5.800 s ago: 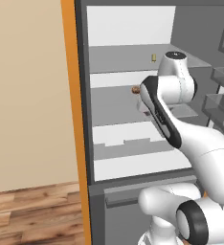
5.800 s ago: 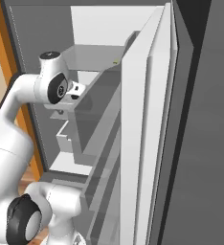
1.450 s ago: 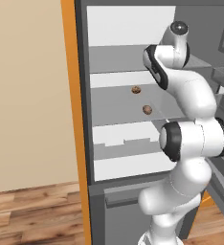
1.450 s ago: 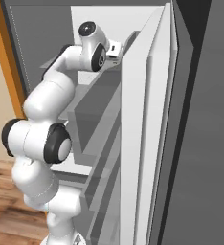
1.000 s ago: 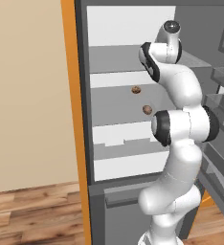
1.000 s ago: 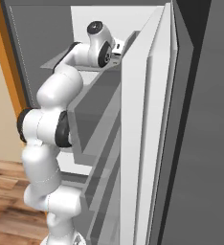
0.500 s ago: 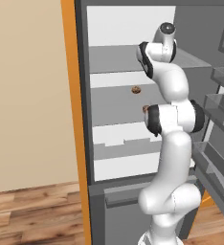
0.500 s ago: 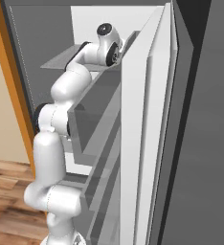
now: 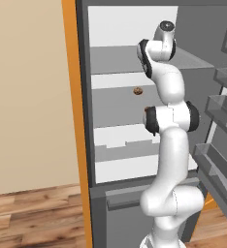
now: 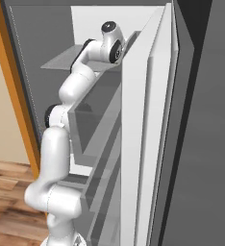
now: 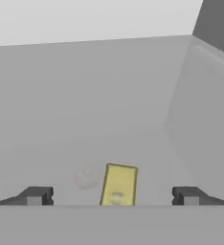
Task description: Pick the egg and butter from the fridge and place them by the bowl for mixing.
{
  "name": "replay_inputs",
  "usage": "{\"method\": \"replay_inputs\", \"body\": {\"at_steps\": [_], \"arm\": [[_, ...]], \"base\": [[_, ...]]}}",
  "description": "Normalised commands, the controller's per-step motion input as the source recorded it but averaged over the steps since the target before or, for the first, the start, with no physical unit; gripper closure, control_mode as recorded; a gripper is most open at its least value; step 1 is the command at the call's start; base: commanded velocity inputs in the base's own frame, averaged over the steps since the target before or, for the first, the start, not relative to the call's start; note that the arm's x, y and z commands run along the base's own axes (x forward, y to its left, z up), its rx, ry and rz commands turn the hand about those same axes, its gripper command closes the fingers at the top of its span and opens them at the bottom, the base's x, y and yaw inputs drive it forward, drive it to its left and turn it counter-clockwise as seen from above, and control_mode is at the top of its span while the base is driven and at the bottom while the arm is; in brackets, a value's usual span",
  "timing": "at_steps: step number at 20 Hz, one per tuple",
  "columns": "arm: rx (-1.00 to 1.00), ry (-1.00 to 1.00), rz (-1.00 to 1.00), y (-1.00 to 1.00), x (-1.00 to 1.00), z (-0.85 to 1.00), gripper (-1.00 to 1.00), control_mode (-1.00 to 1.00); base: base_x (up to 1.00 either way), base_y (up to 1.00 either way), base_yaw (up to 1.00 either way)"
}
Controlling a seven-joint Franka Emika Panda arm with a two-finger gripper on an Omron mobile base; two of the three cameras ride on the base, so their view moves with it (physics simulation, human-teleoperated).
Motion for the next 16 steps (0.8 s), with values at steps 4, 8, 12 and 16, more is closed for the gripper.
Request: {"method": "replay_inputs", "body": {"at_steps": [4, 8, 12, 16], "arm": [[-0.02, 0.12, 0.09, 0.00, -0.04, -1.00, -1.00, -1.00], [-0.05, 0.08, 0.06, 0.04, -0.02, -0.85, 1.00, -1.00], [0.00, 0.00, 0.00, 0.00, 0.00, 0.00, 1.00, -1.00], [0.00, 0.00, 0.00, 0.00, 0.00, 0.00, 1.00, -1.00]], "base": [[0.00, 0.00, 0.00], [0.00, 0.00, 0.00], [0.00, 0.00, 0.00], [0.00, 0.00, 0.00]]}}
